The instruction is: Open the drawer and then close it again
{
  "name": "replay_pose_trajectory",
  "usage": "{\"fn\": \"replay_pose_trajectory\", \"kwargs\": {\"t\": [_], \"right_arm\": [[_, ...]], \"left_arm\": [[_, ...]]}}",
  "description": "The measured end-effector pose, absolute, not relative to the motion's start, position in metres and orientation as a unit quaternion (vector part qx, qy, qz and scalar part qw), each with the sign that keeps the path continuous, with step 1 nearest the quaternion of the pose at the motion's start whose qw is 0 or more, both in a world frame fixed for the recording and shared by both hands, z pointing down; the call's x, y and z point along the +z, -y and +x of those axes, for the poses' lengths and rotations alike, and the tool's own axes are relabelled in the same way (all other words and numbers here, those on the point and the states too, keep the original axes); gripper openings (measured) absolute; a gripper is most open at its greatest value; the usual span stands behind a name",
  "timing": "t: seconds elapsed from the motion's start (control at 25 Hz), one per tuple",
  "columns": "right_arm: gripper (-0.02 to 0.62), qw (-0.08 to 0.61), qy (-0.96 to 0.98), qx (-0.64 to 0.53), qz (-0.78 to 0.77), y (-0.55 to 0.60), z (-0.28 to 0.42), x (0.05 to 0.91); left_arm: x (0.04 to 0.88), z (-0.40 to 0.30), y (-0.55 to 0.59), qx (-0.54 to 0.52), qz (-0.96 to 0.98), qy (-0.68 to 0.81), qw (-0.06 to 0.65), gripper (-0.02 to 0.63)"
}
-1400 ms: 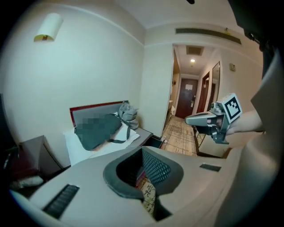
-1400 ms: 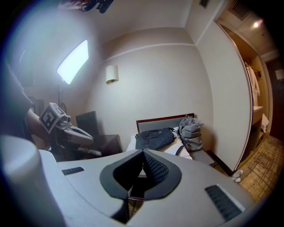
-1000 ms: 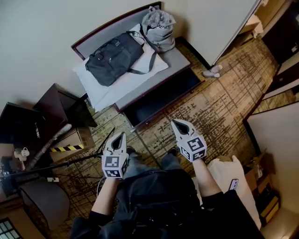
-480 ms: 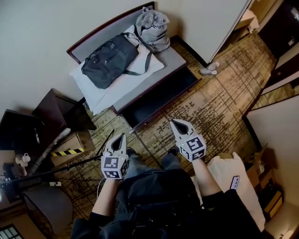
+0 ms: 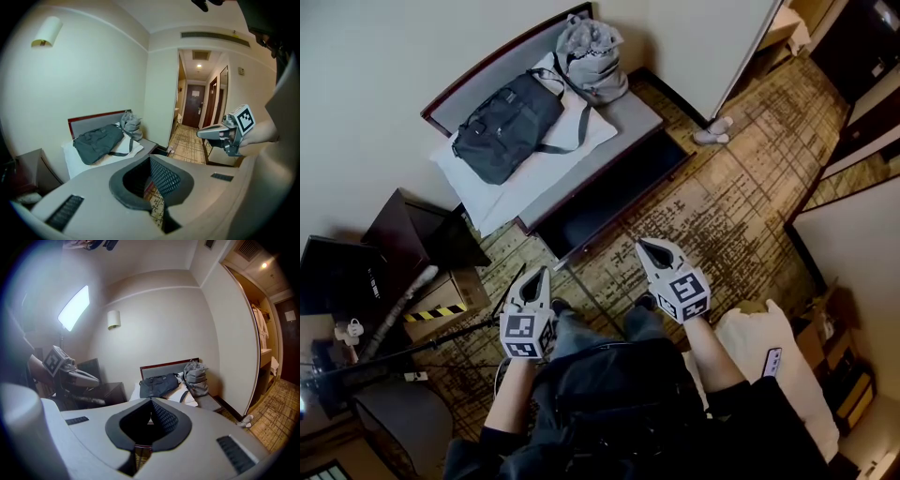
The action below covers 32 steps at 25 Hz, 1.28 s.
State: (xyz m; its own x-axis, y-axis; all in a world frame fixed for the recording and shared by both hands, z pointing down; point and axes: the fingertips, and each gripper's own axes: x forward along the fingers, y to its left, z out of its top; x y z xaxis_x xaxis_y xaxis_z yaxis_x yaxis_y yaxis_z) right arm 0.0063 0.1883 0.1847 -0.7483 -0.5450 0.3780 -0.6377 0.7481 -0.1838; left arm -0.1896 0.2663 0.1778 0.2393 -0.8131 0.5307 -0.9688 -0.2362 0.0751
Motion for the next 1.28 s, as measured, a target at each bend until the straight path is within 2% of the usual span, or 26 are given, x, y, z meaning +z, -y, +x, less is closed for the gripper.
{"fn": "replay_pose_trajectory", "kwargs": {"t": [0.32,0.64,1.0,1.08,1.28], "right_arm": [[0.0,0.163,0.923,0.161,0.308,-0.183,0.034,0.201],[0.0,0.194,0.913,0.193,0.302,-0.192,0.024,0.249],[0.0,0.264,0.894,0.235,0.275,-0.217,-0.016,0.355],[0.034,0.282,0.888,0.239,0.275,-0.22,-0.026,0.385],[0.049,0.332,0.868,0.224,0.293,-0.225,-0.038,0.471]], "left_arm": [[0.187,-0.157,-0.264,0.215,0.756,0.585,0.198,0.0],[0.22,-0.149,-0.265,0.247,0.771,0.549,0.209,0.0],[0.257,-0.154,-0.252,0.266,0.79,0.513,0.204,0.0],[0.27,-0.157,-0.248,0.269,0.792,0.508,0.206,0.0],[0.318,-0.155,-0.249,0.269,0.784,0.505,0.239,0.0]]}}
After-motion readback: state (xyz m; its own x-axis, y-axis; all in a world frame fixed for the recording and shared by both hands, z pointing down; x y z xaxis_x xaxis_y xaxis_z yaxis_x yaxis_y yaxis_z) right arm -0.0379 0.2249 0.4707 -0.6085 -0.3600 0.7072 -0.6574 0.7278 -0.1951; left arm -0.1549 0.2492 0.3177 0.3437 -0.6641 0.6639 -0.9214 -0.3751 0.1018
